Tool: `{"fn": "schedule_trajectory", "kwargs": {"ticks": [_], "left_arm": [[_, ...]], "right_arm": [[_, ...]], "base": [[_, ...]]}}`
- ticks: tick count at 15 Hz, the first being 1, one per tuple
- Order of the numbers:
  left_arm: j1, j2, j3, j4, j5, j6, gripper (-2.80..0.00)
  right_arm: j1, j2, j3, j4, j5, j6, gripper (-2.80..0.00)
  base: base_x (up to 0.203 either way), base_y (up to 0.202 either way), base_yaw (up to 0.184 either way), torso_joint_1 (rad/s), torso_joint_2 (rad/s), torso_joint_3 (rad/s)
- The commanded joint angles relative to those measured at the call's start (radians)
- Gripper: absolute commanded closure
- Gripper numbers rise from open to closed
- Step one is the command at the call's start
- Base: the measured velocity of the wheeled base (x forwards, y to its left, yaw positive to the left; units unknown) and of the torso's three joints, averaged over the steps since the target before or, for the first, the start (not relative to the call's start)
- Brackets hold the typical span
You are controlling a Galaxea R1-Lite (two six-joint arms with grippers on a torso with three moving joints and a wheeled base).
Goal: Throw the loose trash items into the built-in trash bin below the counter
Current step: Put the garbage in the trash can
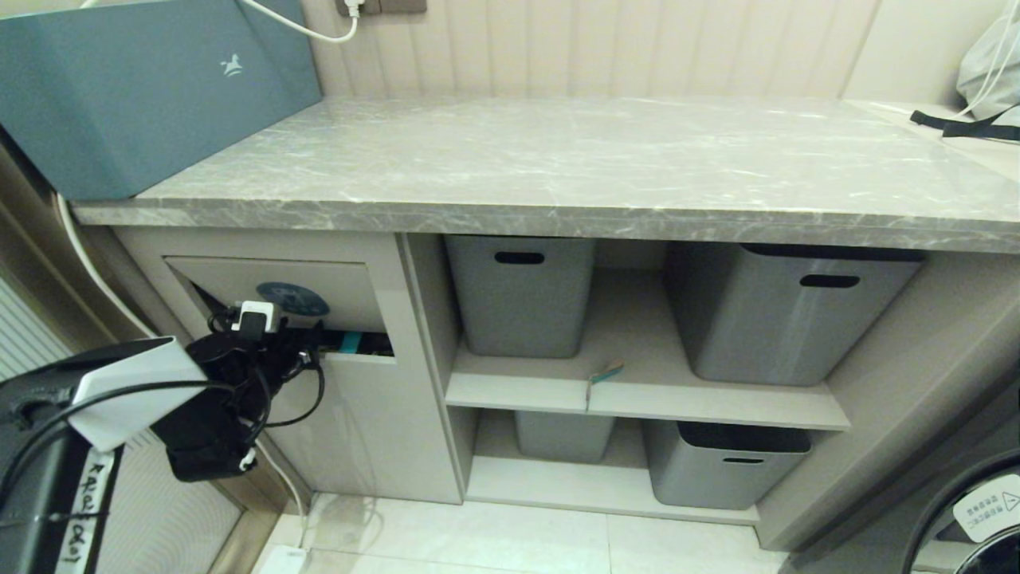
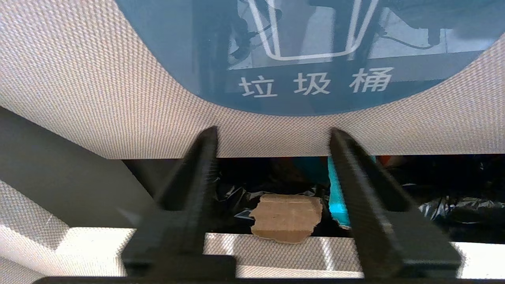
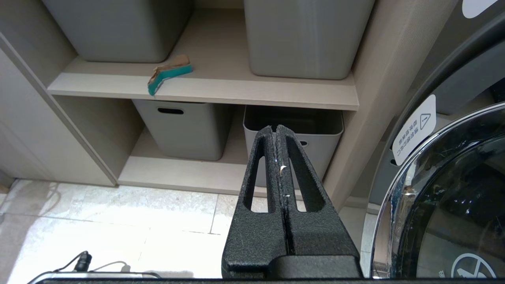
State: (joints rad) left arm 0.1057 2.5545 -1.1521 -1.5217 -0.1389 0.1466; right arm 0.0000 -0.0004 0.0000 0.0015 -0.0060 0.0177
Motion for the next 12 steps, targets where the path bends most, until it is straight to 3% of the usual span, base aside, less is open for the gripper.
{"fn": "schedule_trajectory", "kwargs": {"ticks": [1, 12], "left_arm": [[0.002, -0.002, 0.000, -0.008, -0.001, 0.001, -2.80], [0.000, -0.099, 0.124, -0.008, 0.001, 0.027, -2.80]], "right_arm": [[0.000, 0.000, 0.000, 0.000, 0.000, 0.001, 0.00], [0.000, 0.000, 0.000, 0.000, 0.000, 0.001, 0.00]], "base": [[0.000, 0.000, 0.000, 0.000, 0.00, 0.000], [0.000, 0.000, 0.000, 0.000, 0.00, 0.000]]}}
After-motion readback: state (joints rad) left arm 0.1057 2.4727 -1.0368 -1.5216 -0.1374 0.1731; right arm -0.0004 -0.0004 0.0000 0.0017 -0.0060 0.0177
